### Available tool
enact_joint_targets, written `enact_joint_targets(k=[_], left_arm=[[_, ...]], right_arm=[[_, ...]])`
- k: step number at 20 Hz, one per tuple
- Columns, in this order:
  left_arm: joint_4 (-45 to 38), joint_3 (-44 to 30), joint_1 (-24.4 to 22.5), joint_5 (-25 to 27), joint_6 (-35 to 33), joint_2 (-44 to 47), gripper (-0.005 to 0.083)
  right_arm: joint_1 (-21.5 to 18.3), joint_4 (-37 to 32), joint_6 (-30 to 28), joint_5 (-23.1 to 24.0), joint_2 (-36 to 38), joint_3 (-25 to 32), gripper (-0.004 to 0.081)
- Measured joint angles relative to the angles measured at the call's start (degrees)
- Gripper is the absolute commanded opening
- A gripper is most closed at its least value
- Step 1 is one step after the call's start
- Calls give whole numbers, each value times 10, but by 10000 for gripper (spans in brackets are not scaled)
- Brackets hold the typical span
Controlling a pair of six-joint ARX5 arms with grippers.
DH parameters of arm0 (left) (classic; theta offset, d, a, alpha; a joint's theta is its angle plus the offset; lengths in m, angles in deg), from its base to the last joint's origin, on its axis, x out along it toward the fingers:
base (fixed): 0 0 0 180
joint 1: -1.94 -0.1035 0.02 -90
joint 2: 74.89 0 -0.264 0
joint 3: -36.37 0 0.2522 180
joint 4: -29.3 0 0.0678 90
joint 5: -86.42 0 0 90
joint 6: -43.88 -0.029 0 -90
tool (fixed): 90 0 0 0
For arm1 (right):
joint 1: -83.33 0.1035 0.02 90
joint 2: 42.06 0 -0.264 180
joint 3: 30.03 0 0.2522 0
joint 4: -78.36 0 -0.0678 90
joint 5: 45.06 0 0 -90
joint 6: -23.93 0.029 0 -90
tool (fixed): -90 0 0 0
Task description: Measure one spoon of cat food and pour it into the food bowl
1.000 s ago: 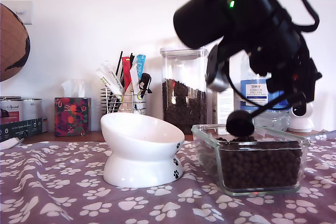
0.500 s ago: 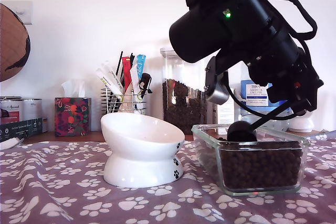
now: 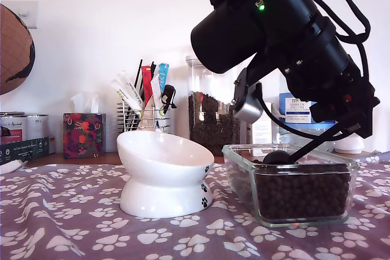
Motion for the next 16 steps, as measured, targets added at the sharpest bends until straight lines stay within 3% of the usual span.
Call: enact_joint_targets(k=[8, 16], left_arm=[[0, 0, 0, 0, 0, 0, -22], [0, 0, 0, -5, 0, 0, -22]], right_arm=[[-3, 5, 20, -68, 1, -3, -13], [-49, 7, 115, -171, 1, -3, -13]])
